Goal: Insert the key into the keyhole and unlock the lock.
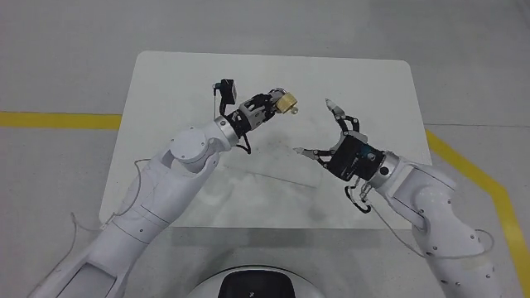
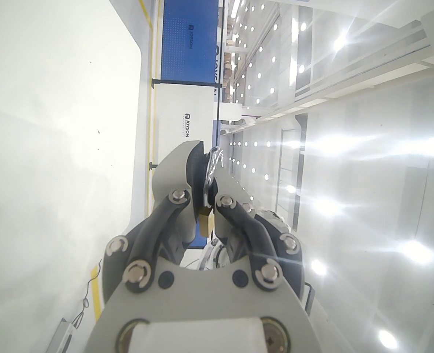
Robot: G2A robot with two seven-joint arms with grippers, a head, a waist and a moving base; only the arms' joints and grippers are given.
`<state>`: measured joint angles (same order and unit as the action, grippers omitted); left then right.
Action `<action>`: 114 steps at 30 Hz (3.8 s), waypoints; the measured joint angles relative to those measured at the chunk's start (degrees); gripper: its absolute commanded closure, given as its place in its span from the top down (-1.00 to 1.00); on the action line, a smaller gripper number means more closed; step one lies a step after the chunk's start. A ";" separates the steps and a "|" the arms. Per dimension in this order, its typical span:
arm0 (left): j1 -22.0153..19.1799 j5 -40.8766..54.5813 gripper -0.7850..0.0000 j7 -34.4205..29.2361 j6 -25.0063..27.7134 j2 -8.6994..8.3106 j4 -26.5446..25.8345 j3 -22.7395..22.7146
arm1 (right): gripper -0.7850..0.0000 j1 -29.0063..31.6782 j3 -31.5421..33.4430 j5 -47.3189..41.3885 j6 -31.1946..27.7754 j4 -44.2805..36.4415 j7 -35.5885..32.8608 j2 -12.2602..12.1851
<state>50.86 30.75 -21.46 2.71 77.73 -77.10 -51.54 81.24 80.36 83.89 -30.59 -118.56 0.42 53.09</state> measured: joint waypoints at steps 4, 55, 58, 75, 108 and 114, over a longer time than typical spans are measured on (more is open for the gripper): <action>-1.39 1.48 -1.00 -2.44 0.44 0.92 1.50 1.67 | -0.20 -0.18 -2.33 7.52 5.65 -0.67 -0.79 0.39; -0.27 0.09 -1.00 -8.72 0.37 3.25 3.63 -1.67 | -1.00 -2.96 -1.77 -7.74 -4.89 10.03 2.06 1.78; -0.45 -0.17 -1.00 -8.93 0.20 3.38 3.85 -1.69 | -1.00 -3.48 -2.09 -7.68 -4.90 10.36 1.83 1.88; -0.20 -2.22 -1.00 -7.57 -1.06 3.80 3.86 -2.88 | -0.27 -1.15 0.31 -0.58 -1.95 7.37 5.39 1.80; -0.37 -5.02 -1.00 -9.62 -4.11 4.59 3.40 -3.36 | -1.00 -1.62 -4.24 19.24 4.95 4.10 -2.64 2.69; -0.28 -6.12 -1.00 -9.44 -4.20 4.62 3.10 -3.59 | -1.00 -1.50 -3.84 13.62 4.27 5.24 -2.92 3.07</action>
<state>50.58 24.63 -30.91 -1.49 82.35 -74.01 -55.14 79.74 76.51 97.51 -26.32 -113.31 -2.50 56.16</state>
